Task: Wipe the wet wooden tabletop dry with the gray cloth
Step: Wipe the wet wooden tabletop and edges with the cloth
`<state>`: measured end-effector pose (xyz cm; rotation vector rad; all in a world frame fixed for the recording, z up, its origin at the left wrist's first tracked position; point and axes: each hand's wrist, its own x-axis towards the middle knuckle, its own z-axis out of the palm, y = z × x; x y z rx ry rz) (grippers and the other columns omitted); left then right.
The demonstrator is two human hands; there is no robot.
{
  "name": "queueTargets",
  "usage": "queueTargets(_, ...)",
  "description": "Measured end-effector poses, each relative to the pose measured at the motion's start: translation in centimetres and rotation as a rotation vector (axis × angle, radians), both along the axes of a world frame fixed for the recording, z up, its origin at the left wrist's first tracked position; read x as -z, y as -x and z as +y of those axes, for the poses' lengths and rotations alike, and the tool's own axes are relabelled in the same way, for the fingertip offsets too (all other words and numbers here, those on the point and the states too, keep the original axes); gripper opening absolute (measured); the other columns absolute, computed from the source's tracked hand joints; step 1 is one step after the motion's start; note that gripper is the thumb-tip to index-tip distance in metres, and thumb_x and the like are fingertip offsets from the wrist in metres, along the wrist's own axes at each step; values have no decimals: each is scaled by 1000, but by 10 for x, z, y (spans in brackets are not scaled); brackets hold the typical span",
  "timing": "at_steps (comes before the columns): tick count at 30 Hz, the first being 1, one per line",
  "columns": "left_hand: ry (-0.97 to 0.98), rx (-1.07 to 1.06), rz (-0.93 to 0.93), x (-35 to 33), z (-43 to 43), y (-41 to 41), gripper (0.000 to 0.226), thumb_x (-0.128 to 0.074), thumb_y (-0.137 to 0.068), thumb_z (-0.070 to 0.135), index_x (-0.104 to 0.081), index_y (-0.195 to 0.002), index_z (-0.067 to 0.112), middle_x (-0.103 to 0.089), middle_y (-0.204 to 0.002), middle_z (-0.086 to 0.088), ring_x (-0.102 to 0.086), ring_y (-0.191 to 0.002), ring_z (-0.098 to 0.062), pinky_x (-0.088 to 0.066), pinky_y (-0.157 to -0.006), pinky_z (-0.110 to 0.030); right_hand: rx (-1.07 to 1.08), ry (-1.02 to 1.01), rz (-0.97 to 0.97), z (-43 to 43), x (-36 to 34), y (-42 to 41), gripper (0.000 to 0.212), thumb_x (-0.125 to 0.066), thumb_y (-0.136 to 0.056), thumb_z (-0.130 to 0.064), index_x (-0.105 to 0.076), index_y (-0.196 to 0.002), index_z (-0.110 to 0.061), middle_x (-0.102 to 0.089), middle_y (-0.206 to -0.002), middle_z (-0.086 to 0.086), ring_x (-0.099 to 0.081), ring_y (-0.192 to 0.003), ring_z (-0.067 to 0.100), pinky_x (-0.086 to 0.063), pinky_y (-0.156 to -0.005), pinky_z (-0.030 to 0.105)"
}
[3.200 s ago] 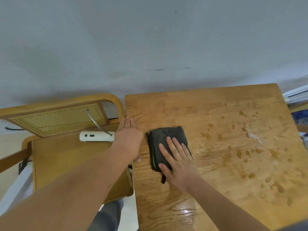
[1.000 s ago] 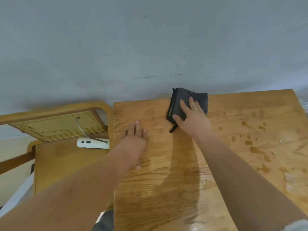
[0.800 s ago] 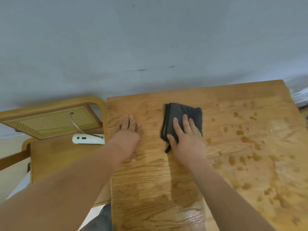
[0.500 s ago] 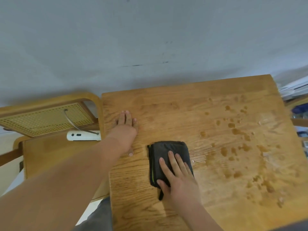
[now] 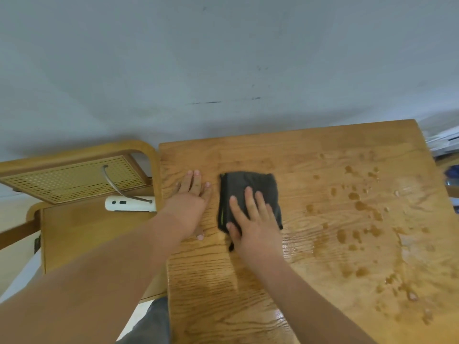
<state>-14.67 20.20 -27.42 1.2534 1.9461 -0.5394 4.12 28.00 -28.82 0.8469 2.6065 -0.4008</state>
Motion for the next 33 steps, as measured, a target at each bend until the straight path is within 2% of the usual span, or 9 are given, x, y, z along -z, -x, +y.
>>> queueTargets(4, 103, 5, 13, -7, 21, -8, 135, -89, -77, 27, 16, -156, -3, 30, -156, -39, 23, -147, -56, -10, -122, -66, -165, 56, -10, -42, 8, -49, 60, -32, -103, -53, -20, -160, -37, -3, -171, 4, -6, -157, 29, -16, -125, 50)
queueTargets(9, 113, -4, 20, -2, 22, -6, 135, -89, -77, 27, 17, -155, -4, 30, -155, -39, 23, -147, -56, -11, -122, -67, -285, 67, 20, 32, 1, -43, 64, -35, -99, -65, -22, -158, -45, -5, -171, -6, -9, -157, 19, -21, -125, 45)
queueTargets(13, 142, -2, 3, 0, 22, -5, 136, -88, -78, 31, 18, -155, -2, 33, -155, -37, 26, -146, -54, -9, -122, -66, -16, 39, -46, 127, -1, 12, 68, -29, -98, -71, -5, -158, -49, 13, -169, -12, 9, -156, 15, -11, -127, 44)
queueTargets(17, 153, 9, 22, 0, 25, -7, 136, -88, -78, 32, 17, -156, -4, 31, -156, -38, 24, -147, -56, -12, -121, -67, 247, 38, -69, 177, 1, 67, 70, -30, -101, -66, -3, -161, -42, 12, -170, -3, 9, -157, 22, -7, -127, 46)
queueTargets(23, 128, 32, 26, 1, 21, -8, 136, -88, -78, 34, 17, -155, -4, 31, -155, -39, 23, -147, -56, -11, -121, -67, 250, -22, 21, 94, 5, 32, 62, -23, -105, -55, -3, -161, -39, 11, -170, 1, 10, -157, 24, -4, -127, 46)
queueTargets(27, 112, 33, 26, 5, 20, -6, 138, -89, -76, 35, 18, -154, -5, 32, -153, -41, 24, -146, -58, -9, -121, -69, 171, -4, 82, -4, 5, -34, 60, -25, -105, -53, -8, -161, -39, 8, -171, 0, 11, -157, 22, -8, -127, 47)
queueTargets(30, 106, 28, 39, 4, 17, -8, 142, -91, -72, 38, 15, -155, -5, 32, -153, -41, 24, -145, -58, -9, -120, -70, 209, 31, 124, -68, 7, -77, 58, -34, -105, -49, -20, -161, -37, -5, -171, 0, 2, -158, 22, -17, -125, 50)
queueTargets(33, 125, 10, 71, -8, 21, -18, 141, -93, -71, 28, 15, -155, -6, 30, -155, -40, 19, -148, -56, -11, -120, -69, 204, 39, 113, -101, 6, -106, 59, -33, -105, -52, -16, -161, -40, -5, -171, -2, 0, -158, 21, -17, -124, 48)
